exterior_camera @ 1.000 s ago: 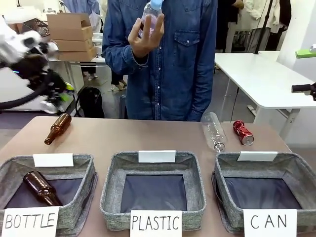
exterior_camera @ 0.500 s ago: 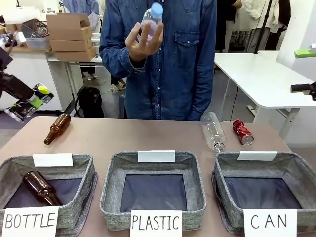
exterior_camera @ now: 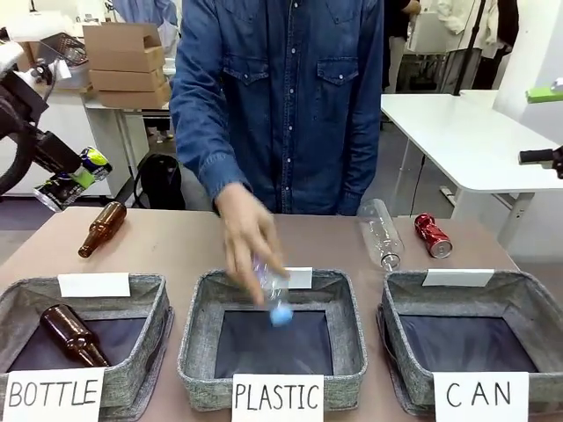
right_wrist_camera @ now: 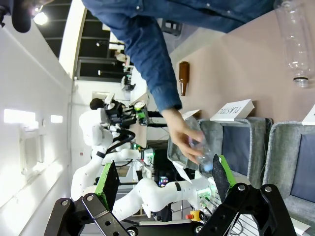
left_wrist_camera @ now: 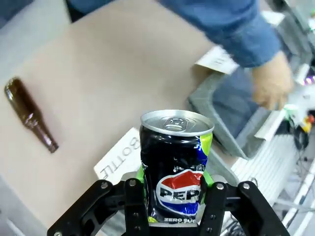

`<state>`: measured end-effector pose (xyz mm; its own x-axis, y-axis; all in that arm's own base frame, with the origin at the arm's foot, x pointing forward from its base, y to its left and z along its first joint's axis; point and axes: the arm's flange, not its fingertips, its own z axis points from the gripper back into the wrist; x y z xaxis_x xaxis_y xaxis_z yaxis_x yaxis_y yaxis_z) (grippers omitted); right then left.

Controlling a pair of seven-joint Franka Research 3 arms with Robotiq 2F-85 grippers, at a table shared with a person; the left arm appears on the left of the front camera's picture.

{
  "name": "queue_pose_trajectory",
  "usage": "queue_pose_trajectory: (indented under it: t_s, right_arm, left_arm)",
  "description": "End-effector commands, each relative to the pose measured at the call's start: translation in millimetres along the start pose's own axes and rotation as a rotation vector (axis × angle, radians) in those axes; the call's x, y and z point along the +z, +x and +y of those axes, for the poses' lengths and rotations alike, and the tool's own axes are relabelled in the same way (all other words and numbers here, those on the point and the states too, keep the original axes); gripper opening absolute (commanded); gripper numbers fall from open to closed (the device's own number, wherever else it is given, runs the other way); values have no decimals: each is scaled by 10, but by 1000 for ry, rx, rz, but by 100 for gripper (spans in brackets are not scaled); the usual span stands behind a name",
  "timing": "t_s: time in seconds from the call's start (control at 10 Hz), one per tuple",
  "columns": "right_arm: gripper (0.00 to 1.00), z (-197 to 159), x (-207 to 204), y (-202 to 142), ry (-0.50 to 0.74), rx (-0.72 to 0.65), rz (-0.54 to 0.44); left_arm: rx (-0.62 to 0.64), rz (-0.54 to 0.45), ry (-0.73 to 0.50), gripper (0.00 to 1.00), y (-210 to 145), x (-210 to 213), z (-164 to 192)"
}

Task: Sort the can waste into the basket.
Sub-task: Pick up the can waste from the table and place it in the right Fabric basket.

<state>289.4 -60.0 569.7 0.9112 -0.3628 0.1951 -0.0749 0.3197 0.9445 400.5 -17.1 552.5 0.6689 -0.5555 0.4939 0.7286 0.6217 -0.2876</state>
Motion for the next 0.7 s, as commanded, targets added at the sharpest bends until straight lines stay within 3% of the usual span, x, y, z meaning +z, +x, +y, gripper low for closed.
queue_pose_trajectory:
  t_s: [0.0, 0.3, 0.6]
  right_arm:
    - [100, -1, -20, 23, 27, 24, -7]
    - [100, -1, -20, 23, 27, 24, -7]
    - [100, -1, -20, 23, 27, 24, -7]
  left_arm:
    - [-166, -50, -26, 36, -229, 342, -256]
    - [-156, -87, 92, 36, -1021, 875, -378]
    - [-244, -122, 142, 36, -1128, 844, -642]
